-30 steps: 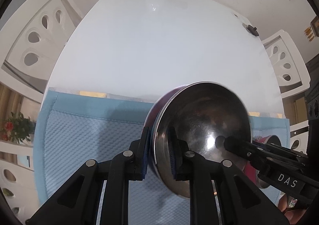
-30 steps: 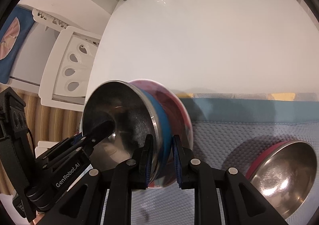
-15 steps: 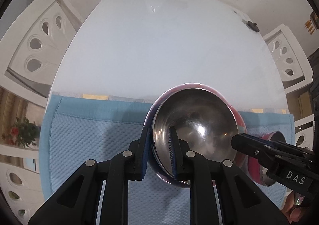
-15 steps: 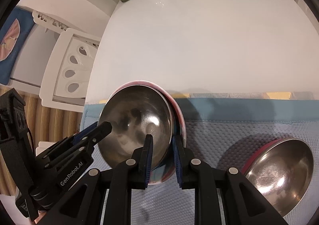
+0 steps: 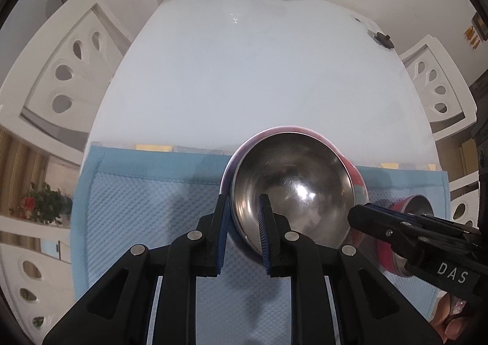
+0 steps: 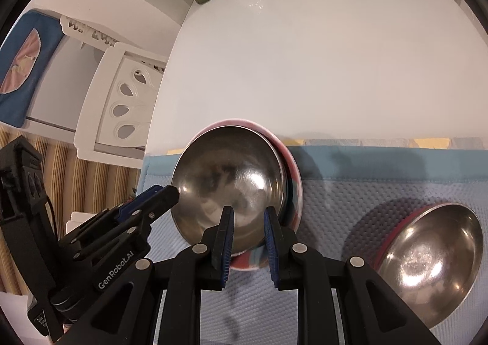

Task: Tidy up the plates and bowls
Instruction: 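Lower the blue bowl into the pink bowl and open both grippers, then move both grippers to the rim of the magenta steel bowl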

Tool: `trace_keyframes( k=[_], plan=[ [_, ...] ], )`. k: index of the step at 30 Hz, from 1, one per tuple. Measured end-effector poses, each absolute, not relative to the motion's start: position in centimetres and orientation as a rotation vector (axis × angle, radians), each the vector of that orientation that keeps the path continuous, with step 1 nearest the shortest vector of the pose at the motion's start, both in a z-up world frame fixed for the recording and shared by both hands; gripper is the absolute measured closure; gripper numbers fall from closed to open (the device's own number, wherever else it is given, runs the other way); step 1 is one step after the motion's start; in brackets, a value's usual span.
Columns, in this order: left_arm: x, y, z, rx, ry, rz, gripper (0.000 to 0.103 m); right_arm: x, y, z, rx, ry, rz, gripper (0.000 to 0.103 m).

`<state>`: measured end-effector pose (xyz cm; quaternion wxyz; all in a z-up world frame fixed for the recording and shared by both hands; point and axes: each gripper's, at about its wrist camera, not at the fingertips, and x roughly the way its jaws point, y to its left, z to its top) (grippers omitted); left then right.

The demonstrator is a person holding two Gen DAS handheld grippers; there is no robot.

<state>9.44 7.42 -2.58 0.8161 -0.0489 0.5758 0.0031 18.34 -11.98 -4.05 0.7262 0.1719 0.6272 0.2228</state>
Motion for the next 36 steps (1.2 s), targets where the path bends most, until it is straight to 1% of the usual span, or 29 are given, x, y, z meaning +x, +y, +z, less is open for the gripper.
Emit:
trace_keyframes(
  k=[2,3,4,5,6,7,10,18,26,30,36],
  plan=[
    [8.9,7.5,-2.1,-0.112,1.225,0.016,0.074,18.0,-12.3,-3.7,0.381,1.385,0.488,0.084],
    [8.6,7.5,-1.9,-0.116,1.221,0.022,0.073,17.8,-12.5,-3.5,0.384,1.388,0.487,0.082],
    [8.3,7.4,-1.6,-0.120,1.221,0.032,0.070,17.6,-12.7,-3.3,0.387,1.391,0.488,0.075],
    [8.1,7.4,-1.6,-0.121,1.228,0.040,0.064,17.5,-12.9,-3.2,0.390,1.392,0.487,0.068],
    [7.8,7.4,-1.5,-0.124,1.237,0.053,0.045,17.4,-13.2,-2.9,0.393,1.389,0.486,0.053],
    [7.5,7.3,-1.4,-0.131,1.239,0.064,0.031,17.1,-13.6,-2.6,0.399,1.376,0.485,0.047],
    [6.1,6.8,-0.6,-0.154,1.214,0.068,0.030,16.5,-14.8,-1.8,0.419,1.368,0.482,0.046],
    [3.2,4.7,0.4,-0.199,1.220,0.092,0.030,14.6,-18.9,-0.1,0.451,1.339,0.474,0.046],
    [1.3,0.0,0.9,-0.227,1.222,0.083,0.030,12.9,-24.8,0.5,0.480,1.327,0.441,0.046],
    [1.2,-3.1,0.4,-0.223,1.227,0.052,0.030,12.5,-27.8,0.0,0.484,1.338,0.424,0.046],
    [1.7,-8.0,-2.0,-0.224,1.264,0.037,0.030,12.2,-31.5,-2.0,0.468,1.380,0.409,0.046]
  ],
)
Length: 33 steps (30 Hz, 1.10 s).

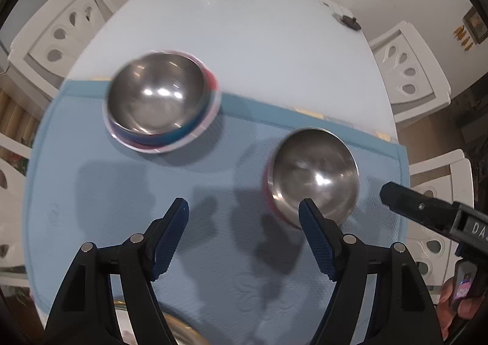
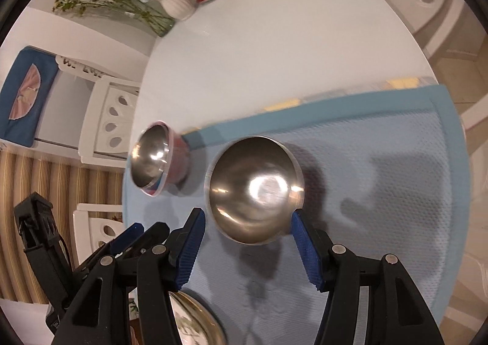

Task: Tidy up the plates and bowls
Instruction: 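Move both grippers to the rim of the magenta steel bowl, then grasp the magenta steel bowl rim with both grippers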

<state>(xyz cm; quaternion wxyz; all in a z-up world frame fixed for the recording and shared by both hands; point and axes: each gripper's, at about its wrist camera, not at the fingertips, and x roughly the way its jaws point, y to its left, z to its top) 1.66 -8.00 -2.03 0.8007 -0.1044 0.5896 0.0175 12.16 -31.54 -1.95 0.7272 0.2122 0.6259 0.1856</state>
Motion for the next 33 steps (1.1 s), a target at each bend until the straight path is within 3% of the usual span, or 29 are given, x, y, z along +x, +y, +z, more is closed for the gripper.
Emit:
trace_keyframes(
  k=[18,26,29,31,33],
  plan=[
    [3.6,-11.5,-8.6,-0.210,1.355,0.041,0.032,13.2,-33.8,-10.6,0.553,1.436,0.420,0.046],
    [5.1,-11.1,-10.3,-0.206,1.374,-0.013,0.069,13.7,-31.7,-12.3,0.508,1.453,0.398,0.046],
    [5.4,-11.0,-10.4,-0.216,1.362,-0.039,0.084,13.9,-31.3,-12.4,0.482,1.442,0.376,0.060],
    [5.4,-11.0,-10.2,-0.209,1.345,-0.059,0.088,13.9,-31.0,-12.6,0.486,1.434,0.390,0.084],
    [5.5,-11.0,-10.1,-0.201,1.341,-0.072,0.089,13.9,-31.0,-12.6,0.473,1.432,0.379,0.086]
  ],
)
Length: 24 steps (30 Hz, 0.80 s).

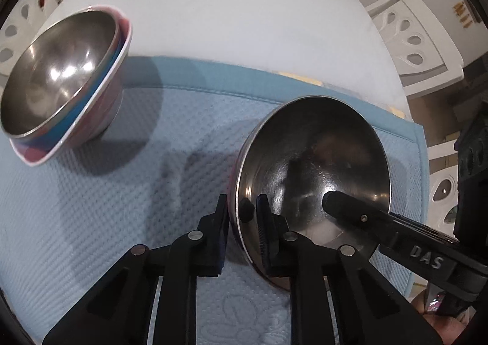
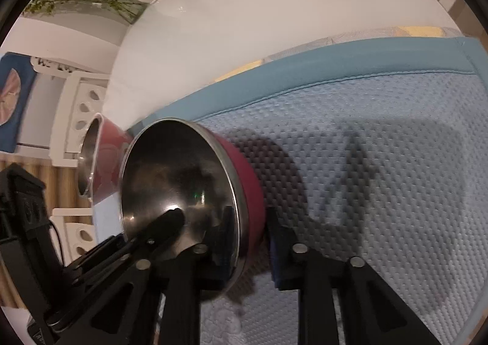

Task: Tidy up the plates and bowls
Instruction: 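Grasp the magenta steel bowl rim with both grippers, then lift the magenta bowl with both grippers toward the nested bowls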

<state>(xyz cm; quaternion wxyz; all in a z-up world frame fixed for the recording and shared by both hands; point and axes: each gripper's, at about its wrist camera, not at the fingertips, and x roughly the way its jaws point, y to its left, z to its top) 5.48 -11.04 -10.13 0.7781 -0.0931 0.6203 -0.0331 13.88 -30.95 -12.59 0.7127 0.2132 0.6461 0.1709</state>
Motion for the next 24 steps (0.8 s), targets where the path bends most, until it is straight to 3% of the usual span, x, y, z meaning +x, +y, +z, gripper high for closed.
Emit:
trace_keyframes(
  k=[24],
  plan=[
    [4.9,-9.5,-5.5,-0.209,1.275,-0.078,0.089,12.7,-31.4,-7.6,0.454,1.392,0.355,0.087]
  ],
)
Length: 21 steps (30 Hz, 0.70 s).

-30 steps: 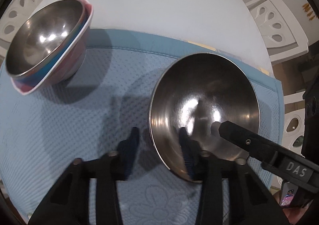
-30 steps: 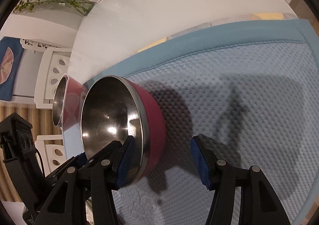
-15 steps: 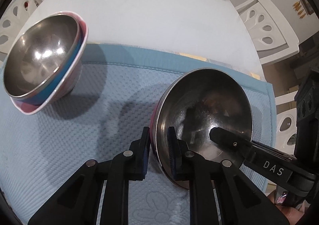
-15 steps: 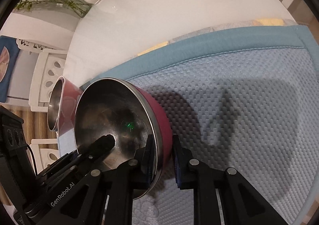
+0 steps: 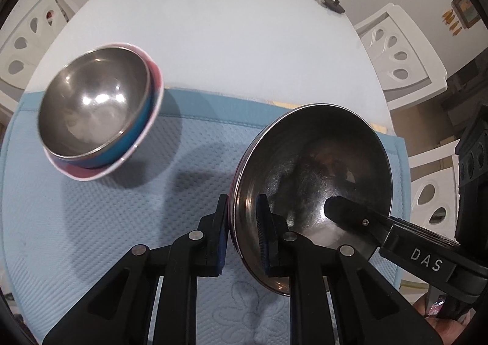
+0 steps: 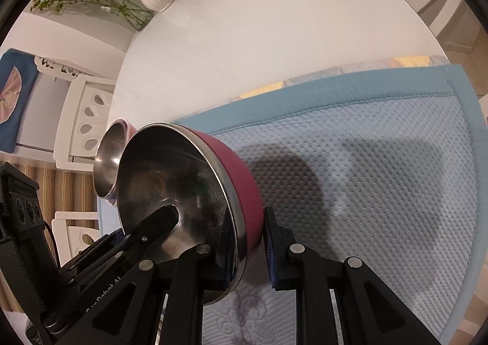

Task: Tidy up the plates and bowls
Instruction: 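Lift the magenta bowl with both grippers toward the nested bowls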

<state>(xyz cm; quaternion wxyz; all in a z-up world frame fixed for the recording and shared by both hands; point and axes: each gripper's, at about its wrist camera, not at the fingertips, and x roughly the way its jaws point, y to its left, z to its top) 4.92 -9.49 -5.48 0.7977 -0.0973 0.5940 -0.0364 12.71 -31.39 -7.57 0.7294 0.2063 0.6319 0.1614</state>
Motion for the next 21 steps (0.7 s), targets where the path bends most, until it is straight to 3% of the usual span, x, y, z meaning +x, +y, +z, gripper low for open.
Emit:
trace_keyframes(
  k=[21],
  plan=[
    [4.2,-5.3,-1.0,-0.217,1.203,-0.056,0.089,12.1,-27.0,-1.9,0.418,1.332,0.393,0.087]
  ],
)
